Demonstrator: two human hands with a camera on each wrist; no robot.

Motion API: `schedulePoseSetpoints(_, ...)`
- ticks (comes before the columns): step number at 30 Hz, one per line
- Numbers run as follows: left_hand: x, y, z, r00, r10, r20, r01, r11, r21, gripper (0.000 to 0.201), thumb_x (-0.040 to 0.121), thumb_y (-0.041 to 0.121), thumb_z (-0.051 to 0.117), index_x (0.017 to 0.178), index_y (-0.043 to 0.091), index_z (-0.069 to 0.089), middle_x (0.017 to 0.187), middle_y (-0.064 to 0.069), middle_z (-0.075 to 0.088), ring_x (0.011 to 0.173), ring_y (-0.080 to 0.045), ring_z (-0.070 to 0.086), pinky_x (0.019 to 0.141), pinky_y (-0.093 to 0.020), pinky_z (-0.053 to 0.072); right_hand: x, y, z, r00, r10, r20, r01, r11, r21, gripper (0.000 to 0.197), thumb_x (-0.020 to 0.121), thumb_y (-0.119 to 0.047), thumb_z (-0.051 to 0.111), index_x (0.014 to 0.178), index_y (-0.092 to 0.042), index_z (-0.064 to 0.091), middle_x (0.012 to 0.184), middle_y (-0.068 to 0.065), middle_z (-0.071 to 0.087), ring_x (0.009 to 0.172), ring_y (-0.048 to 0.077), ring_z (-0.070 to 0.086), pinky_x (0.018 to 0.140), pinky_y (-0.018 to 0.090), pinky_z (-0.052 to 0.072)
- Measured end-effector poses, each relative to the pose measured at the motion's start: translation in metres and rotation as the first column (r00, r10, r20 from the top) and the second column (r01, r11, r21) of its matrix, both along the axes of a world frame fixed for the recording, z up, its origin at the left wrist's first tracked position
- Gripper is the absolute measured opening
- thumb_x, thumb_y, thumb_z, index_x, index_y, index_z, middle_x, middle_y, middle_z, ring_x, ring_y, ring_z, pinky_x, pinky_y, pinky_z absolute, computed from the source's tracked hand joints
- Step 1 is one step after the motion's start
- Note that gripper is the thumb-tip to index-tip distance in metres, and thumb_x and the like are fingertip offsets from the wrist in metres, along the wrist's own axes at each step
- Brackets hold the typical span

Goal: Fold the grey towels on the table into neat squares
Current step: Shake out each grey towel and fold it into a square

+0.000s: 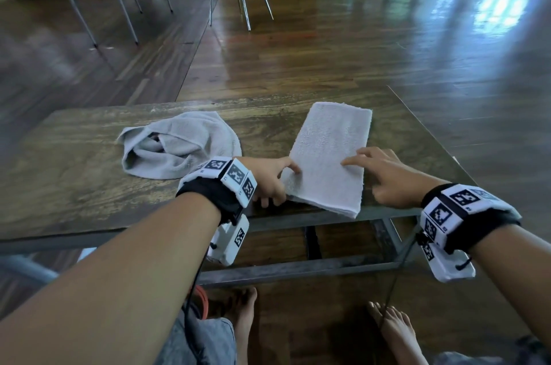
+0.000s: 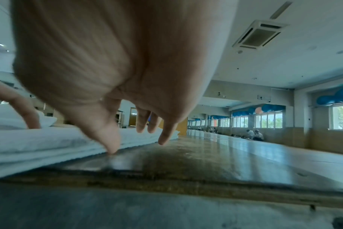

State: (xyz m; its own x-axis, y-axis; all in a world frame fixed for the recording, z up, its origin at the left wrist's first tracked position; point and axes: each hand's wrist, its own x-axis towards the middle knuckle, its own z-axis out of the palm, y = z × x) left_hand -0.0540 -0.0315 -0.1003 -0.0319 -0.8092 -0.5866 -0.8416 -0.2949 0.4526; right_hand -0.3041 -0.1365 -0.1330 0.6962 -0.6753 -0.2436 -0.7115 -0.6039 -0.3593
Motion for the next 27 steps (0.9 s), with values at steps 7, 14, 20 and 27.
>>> schedulePoseSetpoints(7, -0.003, 0.011, 0.004, 0.996, -0.05, 0.078, 0.061, 0.987, -0.15, 0.075, 0.075, 0.002, 0.077, 0.139, 0.028, 0.047, 0.103, -0.009, 0.062, 0.087, -0.027, 0.062, 0.083, -0.042, 0.054, -0.006, 0.027, -0.029, 0.977, 0.192, -0.095, -0.213, 0.913, -0.349, 0.104, 0.077, -0.046, 0.079, 0.157, -0.039, 0.013, 0.161, -0.001, 0.006, 0.15, 0.023, 0.001, 0.123, 0.045, 0.015)
schedulePoseSetpoints(14, 0.008, 0.01, -0.003, 0.996, 0.011, 0.093, 0.015, 0.96, -0.28, 0.072, 0.079, -0.009, 0.069, 0.137, 0.029, 0.052, 0.109, -0.002, 0.058, 0.082, -0.015, 0.058, 0.069, -0.028, 0.054, -0.002, 0.025, -0.023, 0.866, 0.148, 0.477, -0.045, 0.974, -0.222, 0.016, 0.094, -0.029, 0.068, 0.107, -0.021, 0.073, 0.104, -0.006, 0.071, 0.103, 0.016, 0.062, 0.092, 0.039, 0.05)
schedulePoseSetpoints(20, 0.011, 0.005, -0.009, 0.986, -0.042, -0.16, -0.035, 0.892, -0.451, 0.044, 0.08, 0.024, 0.081, 0.118, 0.007, 0.068, 0.118, -0.012, 0.057, 0.092, 0.004, 0.054, 0.084, -0.013, 0.046, 0.002, 0.013, 0.015, 0.549, -0.274, 0.789, 0.157, 0.962, 0.225, 0.039, 0.086, -0.056, 0.067, 0.097, -0.019, 0.077, 0.09, 0.003, 0.077, 0.078, 0.014, 0.07, 0.067, 0.035, 0.057)
schedulePoseSetpoints(27, 0.0, -0.02, -0.016, 0.976, 0.216, -0.032, -0.218, 0.953, -0.208, 0.04, 0.087, 0.047, 0.068, 0.071, 0.011, 0.071, 0.064, -0.004, 0.069, 0.047, -0.012, 0.06, 0.049, -0.02, 0.045, -0.004, -0.003, 0.01, 0.694, -0.615, 0.375, 0.35, 0.743, 0.57, 0.025, 0.095, -0.028, 0.068, 0.092, -0.004, 0.069, 0.083, 0.01, 0.075, 0.063, 0.021, 0.071, 0.056, 0.031, 0.058)
